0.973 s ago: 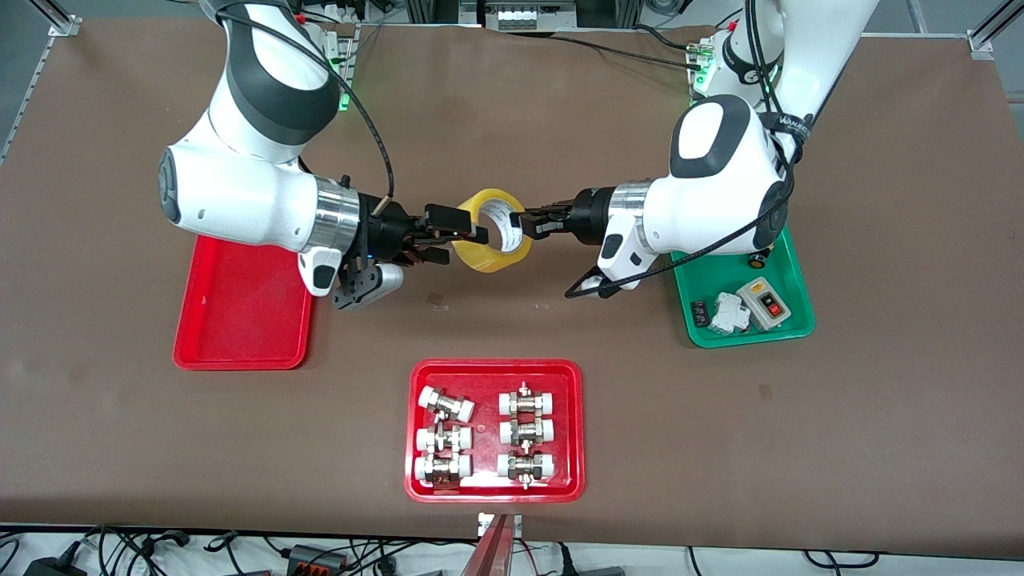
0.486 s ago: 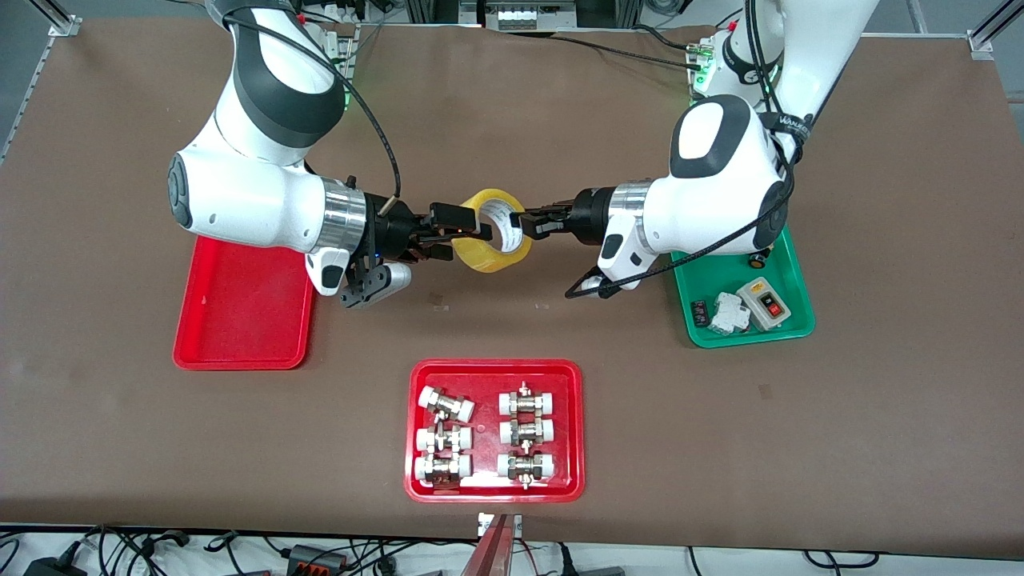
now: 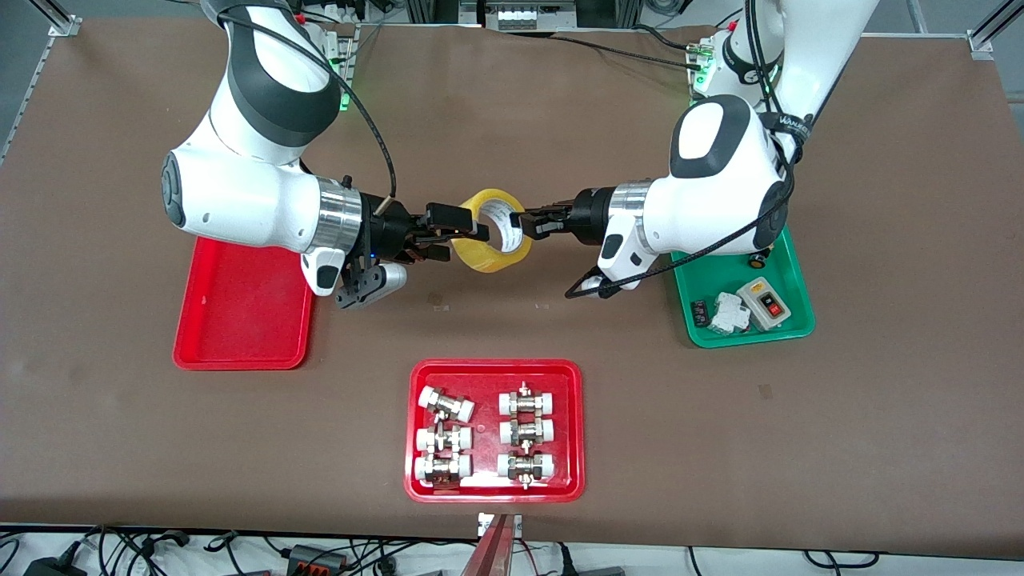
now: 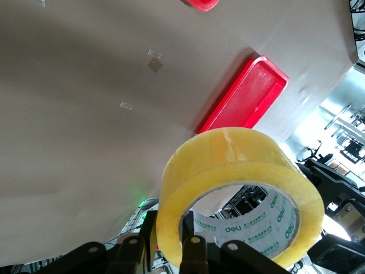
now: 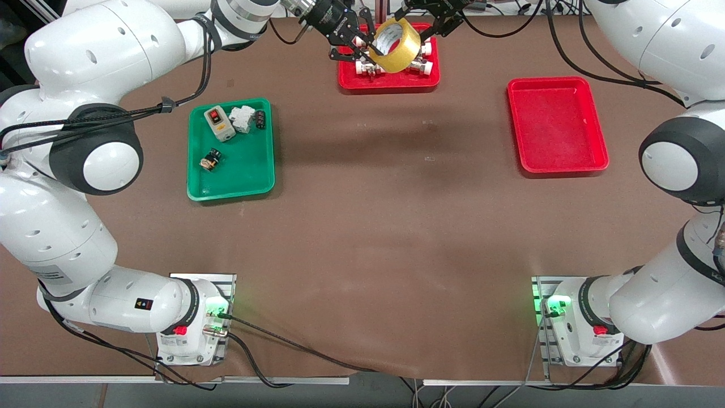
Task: Left arm passes tape to right arm into tray
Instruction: 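Close the right gripper on the tape rim beside the left gripper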
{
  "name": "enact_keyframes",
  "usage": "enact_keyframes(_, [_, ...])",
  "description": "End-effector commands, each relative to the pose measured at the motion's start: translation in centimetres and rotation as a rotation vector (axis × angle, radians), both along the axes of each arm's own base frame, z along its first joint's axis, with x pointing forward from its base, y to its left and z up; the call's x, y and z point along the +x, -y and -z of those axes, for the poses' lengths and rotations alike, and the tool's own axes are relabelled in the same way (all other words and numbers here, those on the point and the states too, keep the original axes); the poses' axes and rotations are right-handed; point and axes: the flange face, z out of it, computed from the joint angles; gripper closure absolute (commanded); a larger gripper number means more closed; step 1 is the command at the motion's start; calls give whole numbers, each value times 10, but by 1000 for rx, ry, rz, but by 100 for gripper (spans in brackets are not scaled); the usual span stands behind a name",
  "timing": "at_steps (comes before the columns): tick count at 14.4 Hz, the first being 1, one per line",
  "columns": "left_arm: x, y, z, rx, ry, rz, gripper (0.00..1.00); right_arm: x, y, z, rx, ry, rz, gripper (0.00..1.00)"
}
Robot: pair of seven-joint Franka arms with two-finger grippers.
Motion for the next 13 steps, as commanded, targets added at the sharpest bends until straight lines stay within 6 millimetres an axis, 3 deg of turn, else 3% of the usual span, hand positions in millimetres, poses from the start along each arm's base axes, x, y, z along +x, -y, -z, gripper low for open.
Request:
enact_keyframes(1, [5, 4, -8, -35, -2, -10, 99, 0, 2, -7, 16, -19, 1, 5])
enact_keyframes(2, [5, 4, -8, -35, -2, -10, 99, 0, 2, -8, 16, -19, -2, 15])
enact_keyframes(4, [5, 4, -8, -35, -2, -10, 99, -2, 2, -7, 14, -31, -12, 47])
enact_keyframes(6, [5, 4, -8, -35, -2, -10, 99, 1, 10, -7, 14, -39, -11, 63])
enact_keyframes(10, [5, 4, -8, -35, -2, -10, 99, 2, 11, -7, 14, -37, -12, 77])
enact_keyframes(13, [6, 3, -8, -36, -4, -13, 99, 1, 11, -7, 14, -39, -12, 77])
